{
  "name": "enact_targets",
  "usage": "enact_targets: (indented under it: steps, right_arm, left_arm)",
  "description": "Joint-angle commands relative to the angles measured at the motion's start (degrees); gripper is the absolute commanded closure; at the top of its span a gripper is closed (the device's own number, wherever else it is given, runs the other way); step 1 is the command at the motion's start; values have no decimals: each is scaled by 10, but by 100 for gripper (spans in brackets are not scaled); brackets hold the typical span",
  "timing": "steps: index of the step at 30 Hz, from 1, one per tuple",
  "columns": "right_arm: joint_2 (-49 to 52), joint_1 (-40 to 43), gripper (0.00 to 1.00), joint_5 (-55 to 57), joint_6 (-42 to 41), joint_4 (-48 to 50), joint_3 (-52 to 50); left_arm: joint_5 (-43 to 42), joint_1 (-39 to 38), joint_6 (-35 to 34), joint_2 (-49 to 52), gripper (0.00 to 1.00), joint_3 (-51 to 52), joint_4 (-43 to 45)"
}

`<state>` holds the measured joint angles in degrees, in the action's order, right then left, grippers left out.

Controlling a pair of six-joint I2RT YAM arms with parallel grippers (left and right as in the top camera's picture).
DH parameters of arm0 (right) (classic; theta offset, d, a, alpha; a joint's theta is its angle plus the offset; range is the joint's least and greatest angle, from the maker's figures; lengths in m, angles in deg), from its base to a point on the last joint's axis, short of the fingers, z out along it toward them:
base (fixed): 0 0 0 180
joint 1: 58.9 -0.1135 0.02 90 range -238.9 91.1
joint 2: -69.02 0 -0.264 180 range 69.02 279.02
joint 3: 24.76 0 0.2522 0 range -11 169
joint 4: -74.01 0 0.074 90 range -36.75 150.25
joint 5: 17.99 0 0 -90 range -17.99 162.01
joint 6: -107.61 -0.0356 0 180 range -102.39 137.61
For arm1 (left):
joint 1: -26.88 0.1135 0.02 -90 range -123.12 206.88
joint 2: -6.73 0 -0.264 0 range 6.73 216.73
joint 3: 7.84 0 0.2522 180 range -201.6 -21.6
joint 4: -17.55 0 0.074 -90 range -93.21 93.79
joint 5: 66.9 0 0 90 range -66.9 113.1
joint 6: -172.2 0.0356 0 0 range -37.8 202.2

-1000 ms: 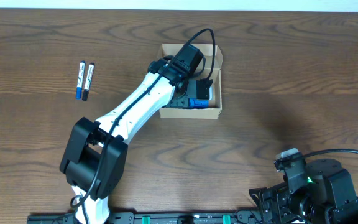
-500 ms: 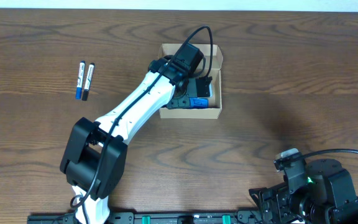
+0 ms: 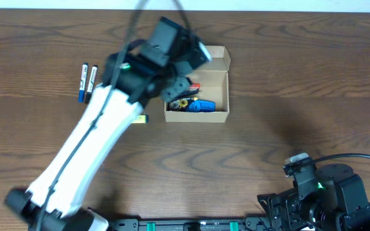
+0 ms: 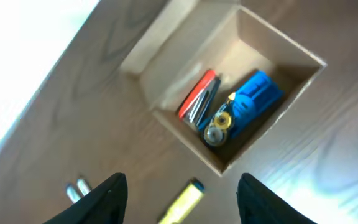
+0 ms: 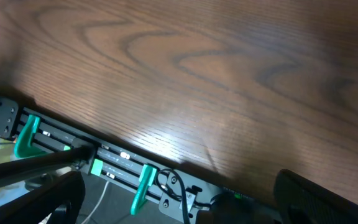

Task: Pack container
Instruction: 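Carry the correction tape into the box and release it, then move the left gripper to the yellow highlighter and grasp it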

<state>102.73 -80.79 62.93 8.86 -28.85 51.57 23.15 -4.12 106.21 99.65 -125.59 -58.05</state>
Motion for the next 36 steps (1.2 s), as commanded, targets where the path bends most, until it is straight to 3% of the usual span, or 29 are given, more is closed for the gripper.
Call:
enact_targets:
  steps: [1, 10, 14, 23, 26, 28, 33, 36]
  right_arm:
    - [-1, -4, 1, -2, -6, -1, 0]
    - [-1, -4, 1, -2, -6, -1, 0]
    - [-1, -4, 1, -2, -6, -1, 0]
    - [-1, -4, 1, -2, -6, -1, 0]
    - [-1, -4, 1, -2, -6, -1, 0]
    - [-1, -4, 1, -2, -6, -1, 0]
    - [-1, -4, 1, -2, -6, -1, 0]
    - [-1, -4, 1, -2, -6, -1, 0]
  left_arm:
    - [5, 39, -184, -23, 43, -4, -25]
    - [4, 167, -498, -30, 50, 17, -111]
    - [-39, 192, -566, -29, 3, 22, -101]
    - [-53, 193, -602, -26, 5, 23, -92]
    - [7, 193, -764, -16, 5, 24, -152]
    - [35, 193, -833, -5, 5, 32, -175]
    - [29, 192, -899, 38, 5, 67, -169]
    - [19, 188, -899, 72, 5, 85, -146]
